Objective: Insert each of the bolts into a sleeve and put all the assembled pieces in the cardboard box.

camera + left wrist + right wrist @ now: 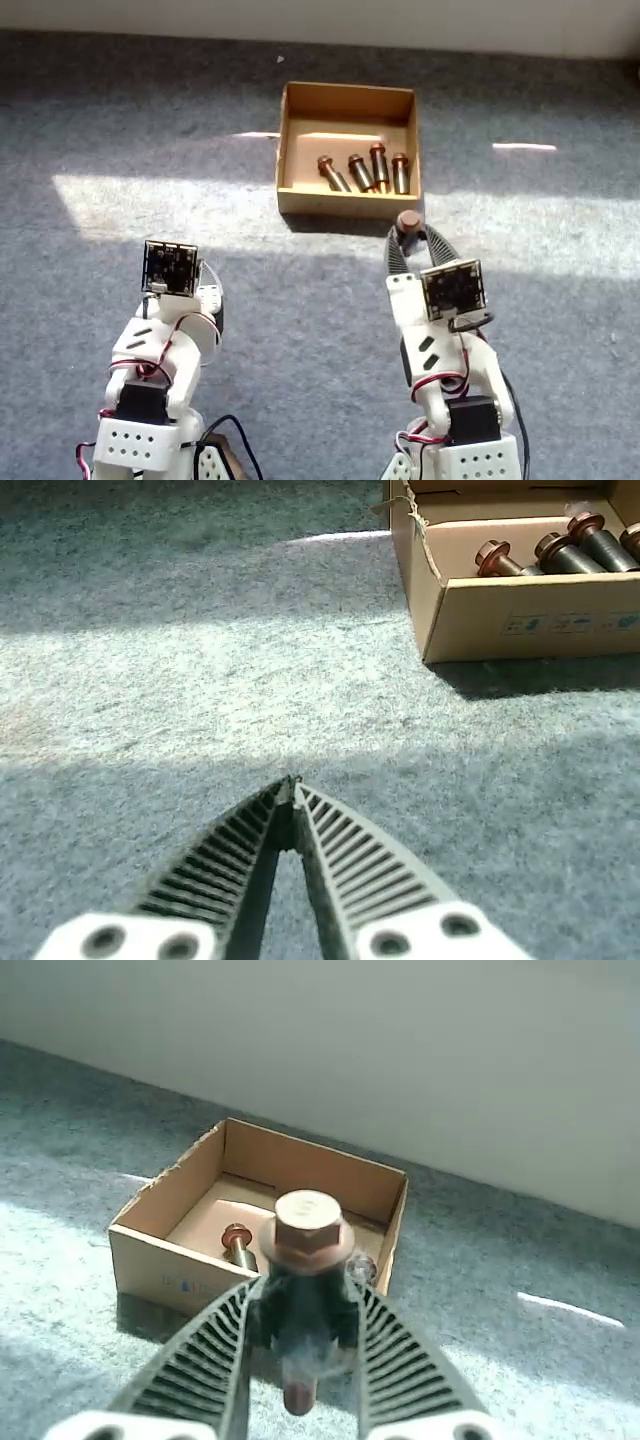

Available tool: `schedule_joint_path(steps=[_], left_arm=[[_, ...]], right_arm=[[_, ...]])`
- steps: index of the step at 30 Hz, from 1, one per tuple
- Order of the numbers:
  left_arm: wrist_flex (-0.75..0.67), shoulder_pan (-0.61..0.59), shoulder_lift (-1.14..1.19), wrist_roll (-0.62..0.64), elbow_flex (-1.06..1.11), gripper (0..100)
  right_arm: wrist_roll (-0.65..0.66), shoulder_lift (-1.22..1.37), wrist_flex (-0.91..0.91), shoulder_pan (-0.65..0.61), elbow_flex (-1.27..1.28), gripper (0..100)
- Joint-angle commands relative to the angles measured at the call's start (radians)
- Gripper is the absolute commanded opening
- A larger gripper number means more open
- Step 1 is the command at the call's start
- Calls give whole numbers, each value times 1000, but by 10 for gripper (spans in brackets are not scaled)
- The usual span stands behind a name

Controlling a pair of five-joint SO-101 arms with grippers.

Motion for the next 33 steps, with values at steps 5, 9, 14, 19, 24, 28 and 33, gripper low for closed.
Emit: schedule_joint_path(steps=[5,9,14,19,24,28,33], left_arm=[[5,21,-1,6,28,7],[5,21,-1,6,28,7],[5,21,-1,6,28,7],[5,21,-1,6,28,7],[5,21,-1,6,28,7],[5,21,-1,6,28,7],[5,21,-1,6,28,7]], right_arm=[[12,446,-124,7,-308,5],[11,693,-285,7,-404,5],[8,998,-461,7,-545,5],[8,1288,-547,7,-707,5],[8,1531,-601,7,-843,5],[8,1672,-613,8,-921,5],[8,1768,-611,10,-964,6]])
